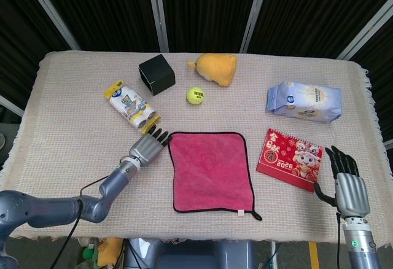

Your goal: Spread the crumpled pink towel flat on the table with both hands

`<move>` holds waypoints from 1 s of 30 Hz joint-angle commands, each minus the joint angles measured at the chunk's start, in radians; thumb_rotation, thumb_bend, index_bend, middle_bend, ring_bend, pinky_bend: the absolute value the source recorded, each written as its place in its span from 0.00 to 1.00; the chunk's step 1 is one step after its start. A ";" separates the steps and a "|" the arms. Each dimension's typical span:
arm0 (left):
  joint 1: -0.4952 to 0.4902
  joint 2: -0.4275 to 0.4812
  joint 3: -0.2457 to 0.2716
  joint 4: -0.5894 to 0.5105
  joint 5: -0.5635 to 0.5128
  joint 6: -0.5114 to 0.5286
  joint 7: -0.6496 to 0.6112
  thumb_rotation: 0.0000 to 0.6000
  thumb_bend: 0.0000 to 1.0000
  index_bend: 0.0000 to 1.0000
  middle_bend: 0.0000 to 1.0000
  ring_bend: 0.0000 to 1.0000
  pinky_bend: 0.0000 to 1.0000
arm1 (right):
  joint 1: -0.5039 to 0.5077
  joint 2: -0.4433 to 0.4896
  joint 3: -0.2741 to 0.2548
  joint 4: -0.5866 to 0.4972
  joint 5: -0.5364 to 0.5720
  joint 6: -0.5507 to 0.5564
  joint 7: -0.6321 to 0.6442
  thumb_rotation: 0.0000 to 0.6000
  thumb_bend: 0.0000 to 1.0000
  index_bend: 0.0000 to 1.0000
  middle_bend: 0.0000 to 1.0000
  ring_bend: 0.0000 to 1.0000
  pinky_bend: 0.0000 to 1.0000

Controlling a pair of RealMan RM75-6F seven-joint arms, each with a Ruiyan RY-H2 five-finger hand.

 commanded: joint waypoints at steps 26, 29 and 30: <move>0.177 0.271 0.022 -0.247 0.176 0.129 -0.202 1.00 0.00 0.00 0.00 0.00 0.00 | 0.010 -0.016 -0.036 0.005 -0.060 -0.005 -0.075 1.00 0.38 0.00 0.00 0.00 0.00; 0.204 0.280 0.017 -0.268 0.194 0.170 -0.220 1.00 0.00 0.00 0.00 0.00 0.00 | 0.013 -0.015 -0.036 0.003 -0.067 -0.005 -0.077 1.00 0.39 0.00 0.00 0.00 0.00; 0.214 0.283 0.015 -0.276 0.203 0.188 -0.230 1.00 0.00 0.00 0.00 0.00 0.00 | 0.013 -0.013 -0.038 0.001 -0.068 -0.007 -0.078 1.00 0.39 0.00 0.00 0.00 0.00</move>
